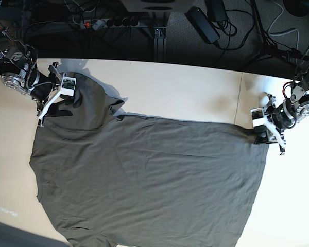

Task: Fold the T-shirt properly
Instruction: 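Grasp the grey shirt's edge corners with both grippers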

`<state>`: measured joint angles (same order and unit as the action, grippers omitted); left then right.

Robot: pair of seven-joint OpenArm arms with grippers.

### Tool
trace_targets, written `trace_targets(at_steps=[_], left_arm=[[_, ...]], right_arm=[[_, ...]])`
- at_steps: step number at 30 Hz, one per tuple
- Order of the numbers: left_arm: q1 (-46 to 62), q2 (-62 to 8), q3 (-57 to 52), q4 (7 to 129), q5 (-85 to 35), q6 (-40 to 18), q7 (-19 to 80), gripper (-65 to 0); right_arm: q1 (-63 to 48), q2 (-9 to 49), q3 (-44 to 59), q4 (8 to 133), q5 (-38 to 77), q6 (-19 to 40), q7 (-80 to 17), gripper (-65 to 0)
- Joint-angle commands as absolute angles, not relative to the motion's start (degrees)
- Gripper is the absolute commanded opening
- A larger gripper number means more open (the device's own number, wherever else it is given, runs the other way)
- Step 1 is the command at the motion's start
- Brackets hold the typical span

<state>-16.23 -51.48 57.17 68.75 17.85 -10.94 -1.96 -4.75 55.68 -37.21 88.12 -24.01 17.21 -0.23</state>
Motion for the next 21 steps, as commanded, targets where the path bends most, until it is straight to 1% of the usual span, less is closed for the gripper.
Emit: trace_targets(at_steps=[1,2,3,5,6,7,9,12,15,17,21], left_arm=[[-16.53,-51.33,58.19,66.87,19.62,-16.19,0.16,-40.8],[-16.95,-50.7,58.39,65.76,20.51,-17.56,-0.19,-41.9],[-17.04,-50.3,58.43,64.9,21.12,-18.33,-0.97,-45.2],[-16.95,-50.26,58.43,64.03,21.78,-19.2,-4.97,-55.7],[-16.95,-50.35,58.43,63.77,21.76,-20.25,-6.79,-61.7],[-16.95,-50.39,58.43,63.72,21.8,-21.04,-7.97,-65.0],[-16.95,-50.39,58.43,63.79,21.93,-21.02,-7.9,-65.0],[-16.95,-50.48,58.43,63.9,21.93,-18.76,-7.9,-65.0],[-16.97,-50.5,58.43,64.18,21.93,-18.48,-7.92,-65.0],[-16.99,-50.57,58.39,64.86,21.93,-19.81,-7.66,-65.0],[-16.95,-52.05,57.19,68.79,21.91,-25.63,-6.85,-65.0]], right_arm=[[-5.56,56.18,-38.02,87.61,-23.97,19.99,-1.37,-34.0],[-5.56,56.18,-38.02,87.61,-23.97,19.99,-1.37,-34.0],[-5.56,56.18,-38.02,87.61,-23.99,19.97,-1.37,-34.1],[-5.56,56.16,-38.02,87.61,-23.99,19.97,-1.37,-34.4],[-5.48,56.16,-38.02,87.61,-23.99,19.97,-1.37,-37.7],[-5.43,56.16,-38.02,87.61,-23.99,19.99,-1.37,-44.4],[-5.43,56.16,-38.02,87.61,-23.99,19.99,-2.0,-65.0],[-5.41,56.16,-38.0,87.61,-23.88,19.94,-3.95,-65.0],[-5.41,56.18,-38.0,87.64,-23.53,19.94,-3.92,-65.0],[-5.43,56.18,-37.91,87.66,-23.55,19.94,-3.95,-65.0],[-5.43,56.36,-37.3,88.44,-22.79,19.92,-7.38,-65.0]])
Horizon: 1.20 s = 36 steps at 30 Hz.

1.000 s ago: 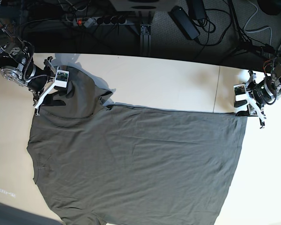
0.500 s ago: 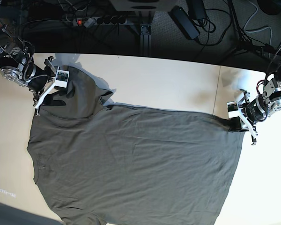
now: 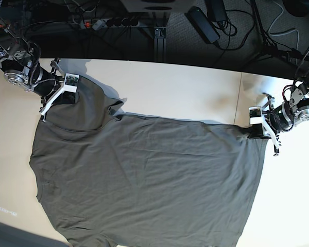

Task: Fold the T-shirt properly
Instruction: 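Grasp the grey shirt's edge corners with both grippers, then lift the shirt edge and pull it across toward the hem side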

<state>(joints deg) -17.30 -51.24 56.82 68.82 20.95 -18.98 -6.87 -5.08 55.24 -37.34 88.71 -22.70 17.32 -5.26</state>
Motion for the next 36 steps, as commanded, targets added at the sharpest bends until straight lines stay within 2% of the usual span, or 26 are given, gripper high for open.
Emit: trace_targets(at_steps=[1,7,11,15,22,28,31,36], left_arm=[[-16.95,-52.97,57.04,70.48,21.91,-26.26,-6.87,-65.0],[-16.95,-60.18,56.93,82.39,20.25,-27.83,-3.36,-65.0],[-16.97,-62.26,56.9,87.74,16.36,-27.66,2.37,-65.0],[-16.97,-62.26,56.29,90.39,13.65,-25.96,7.86,-65.0],[-16.97,-62.11,49.34,91.22,9.04,-26.0,7.99,-65.0],[-16.97,-59.7,43.44,90.48,4.95,-25.96,10.57,-65.0],[-17.78,-58.33,43.24,88.25,5.17,-25.96,10.52,-65.0],[-22.52,-54.08,43.24,82.65,5.15,-25.96,10.52,-65.0]], right_arm=[[-5.43,56.58,-37.12,89.17,-21.65,19.92,-8.21,-65.0],[-5.45,60.12,-35.55,96.16,-14.83,19.92,-15.73,-65.0],[-5.45,63.07,-32.67,99.18,-12.23,19.94,-16.64,-65.0],[-5.43,64.12,-27.53,99.77,-9.91,19.94,-16.58,-65.0],[-5.19,64.12,-19.86,99.77,-6.44,20.1,-16.27,-65.0],[1.02,64.4,-19.9,99.15,-3.44,22.22,-16.21,-65.0],[5.28,64.47,-20.18,97.58,-2.98,25.65,-13.43,-65.0],[14.74,64.73,-26.44,94.96,-2.35,26.0,-12.62,-65.0]])
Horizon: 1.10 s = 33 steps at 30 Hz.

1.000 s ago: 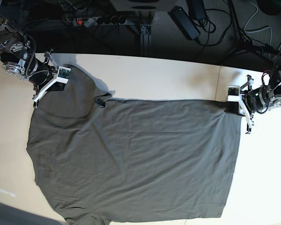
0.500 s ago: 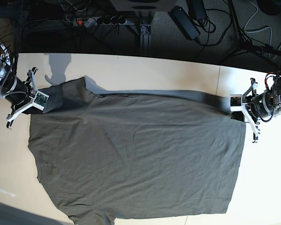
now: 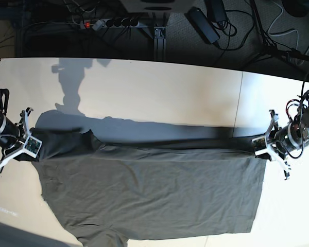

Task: Fold the T-shirt properly
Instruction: 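Lift the shirt edge and pull it across toward the hem side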

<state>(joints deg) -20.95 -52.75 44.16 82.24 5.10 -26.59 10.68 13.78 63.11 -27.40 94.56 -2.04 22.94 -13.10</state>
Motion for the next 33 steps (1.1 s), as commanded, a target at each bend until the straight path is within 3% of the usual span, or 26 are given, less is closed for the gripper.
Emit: trace_targets(at_steps=[1,6,13,26,29,32,33], left_arm=[[-23.97,-53.19,43.24,81.12,5.15,-25.96,10.52,-65.0],[-31.16,-48.25,43.27,72.18,5.13,-26.74,10.33,-65.0],[-39.31,-41.91,43.27,61.25,5.1,-26.87,10.22,-65.0],[-43.18,-39.88,43.27,53.89,5.13,-28.32,4.49,-65.0],[-43.18,-39.86,43.27,53.89,4.82,-27.77,4.49,-47.4],[-43.2,-39.86,43.27,53.89,2.15,-24.8,4.58,-35.2],[-43.22,-39.86,43.27,53.89,1.02,-23.57,4.91,-34.6]], right_arm=[[17.04,64.71,-28.71,93.97,-2.33,26.0,-12.49,-65.0],[29.67,63.26,-41.89,87.72,-2.55,25.98,-12.21,-65.0],[44.25,54.63,-53.17,76.23,-2.57,27.16,-12.21,-65.0],[55.57,39.88,-56.03,59.37,-3.79,28.56,-12.21,-65.0],[55.86,38.83,-56.03,58.11,-1.43,28.53,-11.79,-65.0],[55.83,38.74,-56.01,57.82,0.82,28.51,-11.6,-24.9],[55.88,38.76,-56.01,57.65,1.87,28.51,-11.6,-19.9]])
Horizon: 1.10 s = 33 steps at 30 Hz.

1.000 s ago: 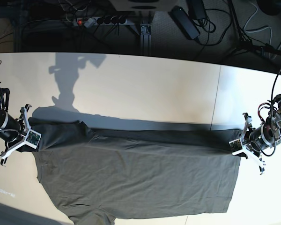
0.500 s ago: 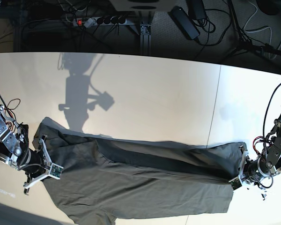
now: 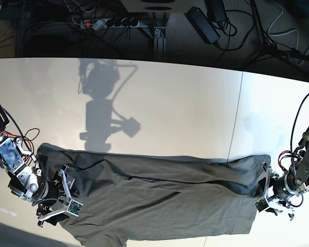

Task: Fold the T-shirt properly
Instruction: 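Lift the shirt edge and pull it across toward the hem side, then lower the folded edge onto the shirt and release both grippers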

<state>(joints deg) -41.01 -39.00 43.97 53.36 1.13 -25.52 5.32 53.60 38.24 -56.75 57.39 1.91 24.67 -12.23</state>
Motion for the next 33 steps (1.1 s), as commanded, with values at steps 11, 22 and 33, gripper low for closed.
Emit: trace_targets(at_steps=[11,22,33], left_arm=[[-44.56,-39.0,43.27,53.93,-20.08,-10.55,13.89,-63.3],[-44.58,-32.95,43.24,47.13,-33.04,-9.58,23.16,-65.0],[-44.58,-27.62,43.27,38.02,-39.0,-16.71,33.06,-65.0]], right_arm=[[55.35,37.69,-55.33,57.23,20.25,28.16,-13.17,-36.7],[54.0,29.65,-37.34,37.82,26.63,22.33,-17.08,-65.0],[44.56,26.96,-29.36,32.03,29.82,22.48,-24.29,-65.0]])
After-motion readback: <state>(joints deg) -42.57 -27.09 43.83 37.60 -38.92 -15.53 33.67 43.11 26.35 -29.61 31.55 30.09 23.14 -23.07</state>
